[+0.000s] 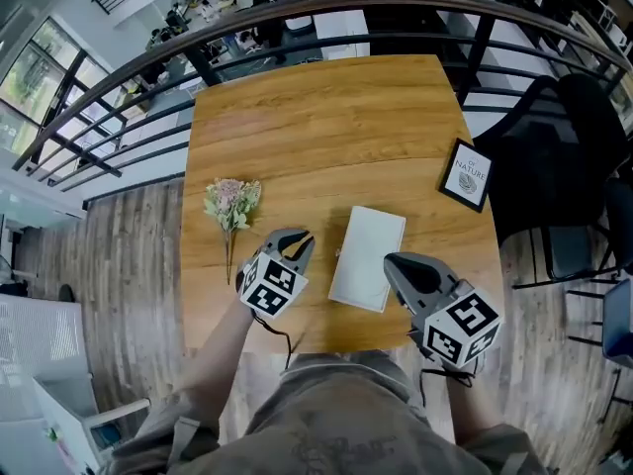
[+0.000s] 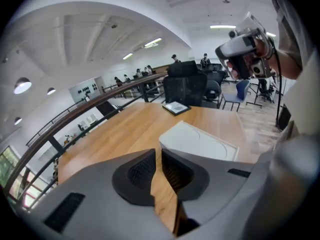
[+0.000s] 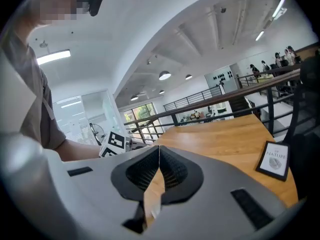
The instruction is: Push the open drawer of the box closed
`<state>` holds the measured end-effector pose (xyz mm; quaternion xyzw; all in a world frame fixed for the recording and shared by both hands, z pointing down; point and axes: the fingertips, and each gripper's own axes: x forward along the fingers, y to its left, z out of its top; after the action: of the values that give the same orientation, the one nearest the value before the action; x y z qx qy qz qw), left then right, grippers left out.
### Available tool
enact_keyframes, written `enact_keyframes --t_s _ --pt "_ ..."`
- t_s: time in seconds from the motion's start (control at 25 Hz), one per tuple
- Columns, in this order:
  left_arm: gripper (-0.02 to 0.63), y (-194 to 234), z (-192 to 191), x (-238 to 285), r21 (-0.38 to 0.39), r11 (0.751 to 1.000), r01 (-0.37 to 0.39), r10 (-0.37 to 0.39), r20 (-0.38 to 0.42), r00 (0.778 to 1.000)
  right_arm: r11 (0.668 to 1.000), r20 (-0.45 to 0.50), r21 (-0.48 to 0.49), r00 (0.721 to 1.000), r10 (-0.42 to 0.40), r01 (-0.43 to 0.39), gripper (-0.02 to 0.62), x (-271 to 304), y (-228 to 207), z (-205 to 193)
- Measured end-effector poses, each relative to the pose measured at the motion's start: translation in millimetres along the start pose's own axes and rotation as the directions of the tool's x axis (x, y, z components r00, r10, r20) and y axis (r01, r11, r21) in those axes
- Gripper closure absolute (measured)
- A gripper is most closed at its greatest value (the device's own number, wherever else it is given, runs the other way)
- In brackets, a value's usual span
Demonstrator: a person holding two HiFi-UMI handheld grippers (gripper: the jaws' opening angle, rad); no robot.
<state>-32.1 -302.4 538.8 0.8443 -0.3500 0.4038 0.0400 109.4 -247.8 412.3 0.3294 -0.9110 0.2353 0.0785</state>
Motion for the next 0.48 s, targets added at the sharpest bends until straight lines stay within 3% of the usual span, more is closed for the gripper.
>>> enact_keyframes --t_s 0.12,0.28,0.48 --pt "0.562 11 29 -41 -0.08 0.994 -0.068 0.076 0.106 0.991 0.997 0.049 -0.069 0.998 0.027 -0.023 0.565 -11 11 32" --pt "0.572 20 61 -99 -0.156 0.979 -0.134 0.168 0.234 0.958 0.99 0.113 -0.139 0.993 0.047 -0.031 0.565 -26 27 68" --pt "0.581 28 108 -168 -0.129 0.959 -0.252 0.283 0.382 0.88 0.976 0.169 -0.215 0.984 0.062 -0.025 0.565 -44 46 98"
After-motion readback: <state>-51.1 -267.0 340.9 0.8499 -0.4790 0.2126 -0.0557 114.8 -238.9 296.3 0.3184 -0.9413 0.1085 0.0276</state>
